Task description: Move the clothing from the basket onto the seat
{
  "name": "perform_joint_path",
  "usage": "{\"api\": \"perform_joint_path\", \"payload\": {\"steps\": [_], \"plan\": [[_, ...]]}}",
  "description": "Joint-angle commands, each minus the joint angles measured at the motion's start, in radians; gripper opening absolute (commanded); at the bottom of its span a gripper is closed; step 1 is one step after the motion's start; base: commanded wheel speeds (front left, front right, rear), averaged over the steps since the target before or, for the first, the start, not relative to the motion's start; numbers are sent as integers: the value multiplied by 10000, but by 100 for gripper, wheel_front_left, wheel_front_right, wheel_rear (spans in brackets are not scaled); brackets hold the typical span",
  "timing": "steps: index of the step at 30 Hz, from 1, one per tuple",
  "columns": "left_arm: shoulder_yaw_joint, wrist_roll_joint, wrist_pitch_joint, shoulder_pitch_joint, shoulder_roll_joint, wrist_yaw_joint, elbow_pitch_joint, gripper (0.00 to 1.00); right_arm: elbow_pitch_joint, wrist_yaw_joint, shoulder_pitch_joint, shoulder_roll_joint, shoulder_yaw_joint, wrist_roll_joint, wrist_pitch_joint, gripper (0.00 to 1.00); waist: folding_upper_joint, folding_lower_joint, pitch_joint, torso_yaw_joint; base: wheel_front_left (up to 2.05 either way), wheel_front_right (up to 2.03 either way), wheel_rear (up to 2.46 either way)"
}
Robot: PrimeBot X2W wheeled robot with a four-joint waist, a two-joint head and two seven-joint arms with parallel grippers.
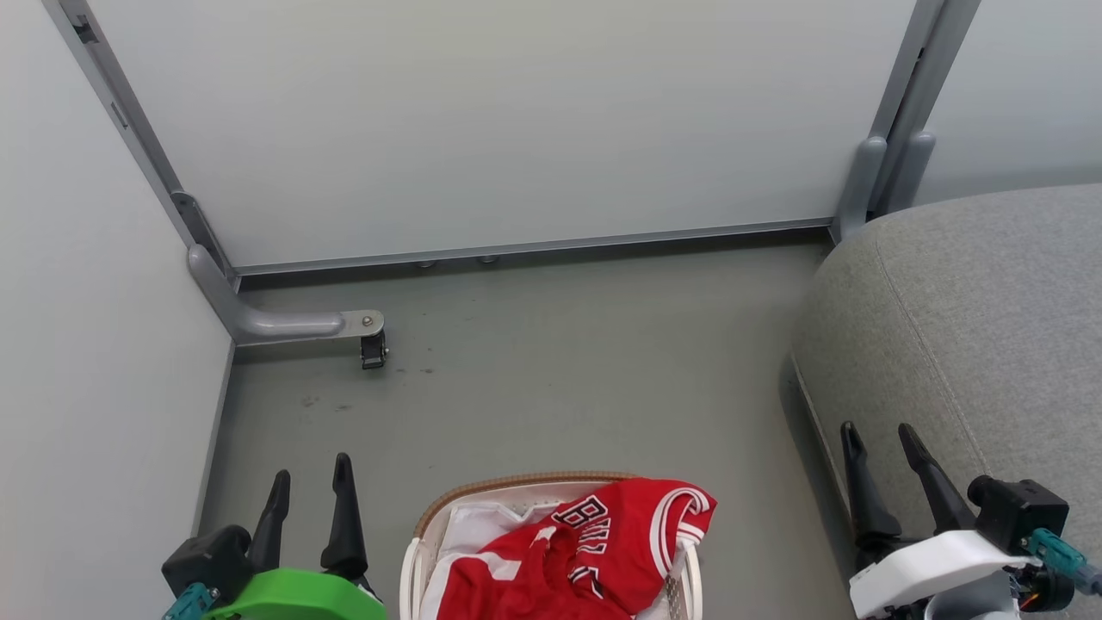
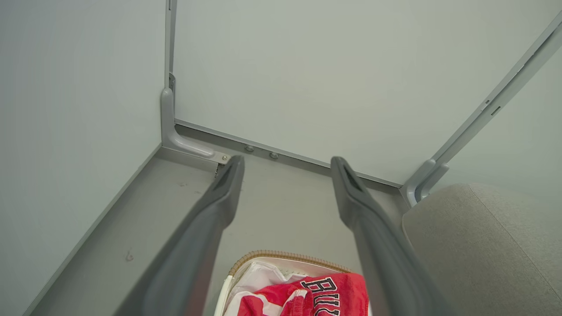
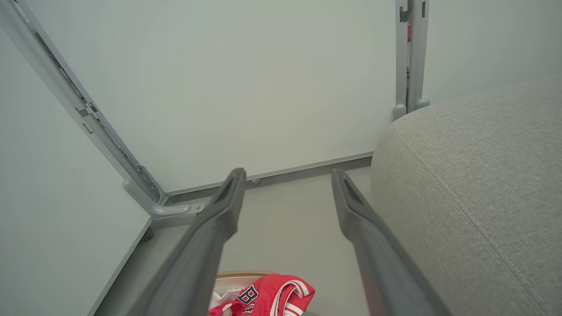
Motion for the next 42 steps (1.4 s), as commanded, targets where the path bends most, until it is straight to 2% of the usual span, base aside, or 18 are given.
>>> {"api": "perform_joint_path", "payload": {"steps": [1,31,42], "plan": [[-21,263,-69,70,71,38,-15,100,-108,3,79,-62,7,-249,-109,100,0,0,-3,0,0,0,0],[-290,1980,-635,202,86,186,630,100,190,2,165,-88,-146,-2307,-664,100,0,0,-100,34,0,0,0],[-232,1913,-623,114,85,150,733,100,267,2,122,-87,-162,-2267,-661,100,0,0,-100,31,0,0,0]]}}
